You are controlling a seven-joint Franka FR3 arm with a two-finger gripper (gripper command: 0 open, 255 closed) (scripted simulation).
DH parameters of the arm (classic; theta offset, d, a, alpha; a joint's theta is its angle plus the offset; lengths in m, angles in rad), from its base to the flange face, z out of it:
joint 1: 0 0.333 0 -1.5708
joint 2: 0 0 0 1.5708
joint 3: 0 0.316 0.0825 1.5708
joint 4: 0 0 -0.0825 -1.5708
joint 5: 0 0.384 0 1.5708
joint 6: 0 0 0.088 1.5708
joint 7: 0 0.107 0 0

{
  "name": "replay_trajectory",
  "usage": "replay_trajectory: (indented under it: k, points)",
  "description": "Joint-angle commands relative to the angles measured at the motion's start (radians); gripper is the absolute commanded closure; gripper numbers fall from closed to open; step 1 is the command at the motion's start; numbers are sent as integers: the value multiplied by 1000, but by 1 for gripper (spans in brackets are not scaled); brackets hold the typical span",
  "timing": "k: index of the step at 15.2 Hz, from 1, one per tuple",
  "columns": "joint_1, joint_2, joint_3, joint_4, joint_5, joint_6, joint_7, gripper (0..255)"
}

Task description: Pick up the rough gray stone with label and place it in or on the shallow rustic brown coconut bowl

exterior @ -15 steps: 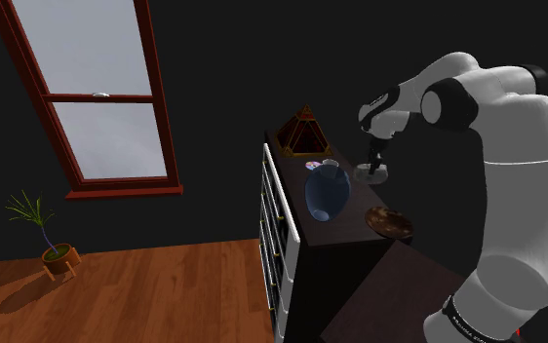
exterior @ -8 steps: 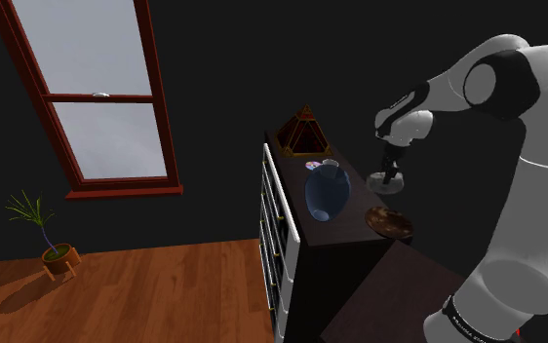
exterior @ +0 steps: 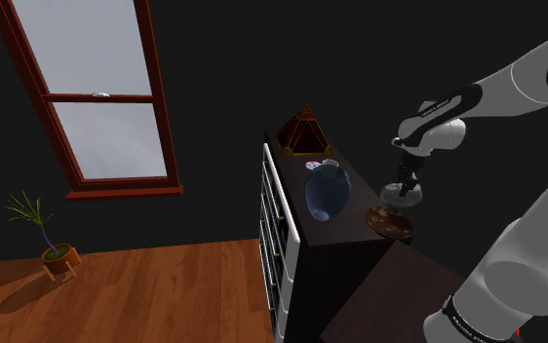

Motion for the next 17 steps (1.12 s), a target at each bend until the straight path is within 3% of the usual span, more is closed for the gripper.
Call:
replay_trajectory:
  k: [1, 8, 17]
  points:
    - [-3, -8, -2, -25, -9, 20, 1, 255]
    - [7, 95, -7, -47, 91, 121, -75, 255]
    - [-13, 243, 36, -54, 273, 235, -207, 255]
